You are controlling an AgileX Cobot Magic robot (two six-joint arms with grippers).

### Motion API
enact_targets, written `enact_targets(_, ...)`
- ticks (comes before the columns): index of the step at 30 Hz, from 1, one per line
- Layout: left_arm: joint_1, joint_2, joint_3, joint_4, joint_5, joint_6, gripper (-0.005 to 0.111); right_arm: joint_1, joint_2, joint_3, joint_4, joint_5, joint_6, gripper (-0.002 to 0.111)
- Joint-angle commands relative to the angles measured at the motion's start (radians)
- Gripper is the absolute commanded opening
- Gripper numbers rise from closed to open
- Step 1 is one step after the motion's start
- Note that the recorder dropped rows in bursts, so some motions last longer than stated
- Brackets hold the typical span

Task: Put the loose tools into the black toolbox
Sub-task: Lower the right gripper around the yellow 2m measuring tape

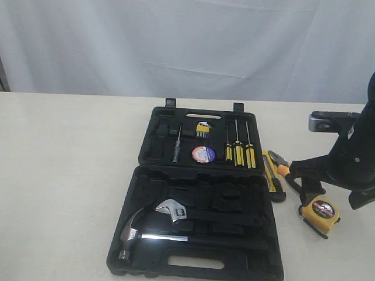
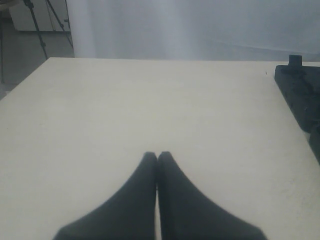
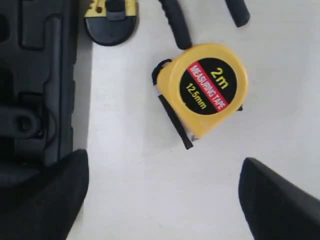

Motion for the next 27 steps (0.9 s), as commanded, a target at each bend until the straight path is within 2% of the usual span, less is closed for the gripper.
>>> enact_targets(1,-0.005,-0.001,0.003,0.0,-0.005,-0.006,0.0,-0.014,0.012,0.0,-0.054,-0.026,0.078,0.077)
enact_targets(6,-0.005,-0.001,0.003,0.0,-0.005,-0.006,0.0,-0.052,0.073,0.0,-0.021,-0.05,0.083,0.077)
enact_targets(15,-0.005,-0.001,0.003,0.0,-0.005,-0.006,0.0,-0.054,0.162,-0.002,0.0,-0.146,0.024,0.077)
enact_targets(27,-0.005,-0.001,0.003,0.0,-0.005,-0.006,0.0,-0.054,0.233,-0.086,-0.005,-0.134,0.011,0.077)
